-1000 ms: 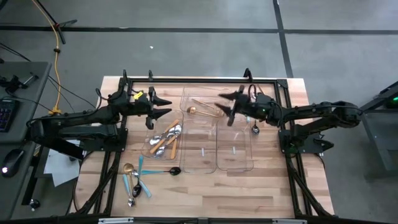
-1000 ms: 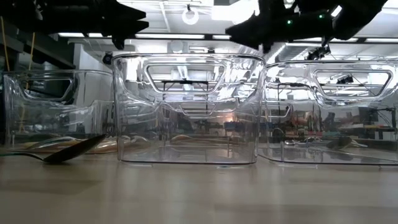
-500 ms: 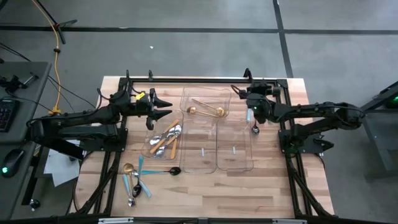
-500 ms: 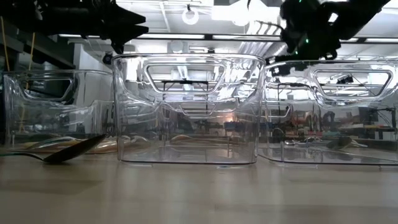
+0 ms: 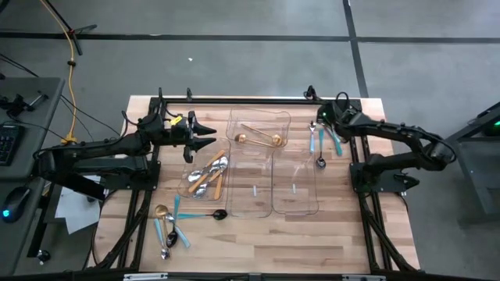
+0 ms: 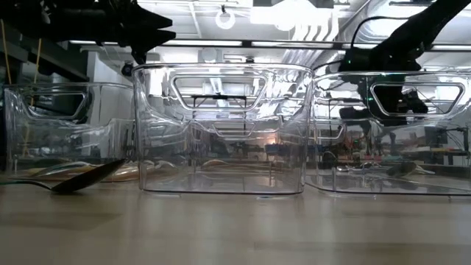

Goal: Sort silverware by color (type)
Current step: Put the gold spoon into the top transparent bin

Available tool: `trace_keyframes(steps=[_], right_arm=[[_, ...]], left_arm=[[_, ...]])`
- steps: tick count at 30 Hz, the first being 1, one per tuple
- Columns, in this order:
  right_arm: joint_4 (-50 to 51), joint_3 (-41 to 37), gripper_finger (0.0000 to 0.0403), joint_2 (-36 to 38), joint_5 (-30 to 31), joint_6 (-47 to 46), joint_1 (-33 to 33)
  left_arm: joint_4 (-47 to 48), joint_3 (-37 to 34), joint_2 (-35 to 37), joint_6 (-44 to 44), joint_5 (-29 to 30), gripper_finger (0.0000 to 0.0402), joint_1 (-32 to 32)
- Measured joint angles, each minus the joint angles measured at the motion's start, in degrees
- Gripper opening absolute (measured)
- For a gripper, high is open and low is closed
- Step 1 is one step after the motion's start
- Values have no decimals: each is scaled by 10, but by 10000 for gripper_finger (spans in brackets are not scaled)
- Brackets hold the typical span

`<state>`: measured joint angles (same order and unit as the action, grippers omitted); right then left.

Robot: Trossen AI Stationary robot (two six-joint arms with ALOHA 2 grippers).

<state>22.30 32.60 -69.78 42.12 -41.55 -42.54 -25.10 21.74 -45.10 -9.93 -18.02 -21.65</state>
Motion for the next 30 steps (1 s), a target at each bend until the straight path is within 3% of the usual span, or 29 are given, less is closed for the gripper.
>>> trace_keyframes(steps=[8, 19, 30], right_arm=[[41, -18, 193, 0, -29, 8, -36], [-14, -67, 193, -5, -110, 20, -75], [-64, -62, 192, -102, -124, 51, -94]], left_arm=[[0, 0, 0, 0, 0, 145, 0], [-16, 0, 0, 0, 0, 145, 0], [-19, 0, 0, 6, 0, 145, 0]])
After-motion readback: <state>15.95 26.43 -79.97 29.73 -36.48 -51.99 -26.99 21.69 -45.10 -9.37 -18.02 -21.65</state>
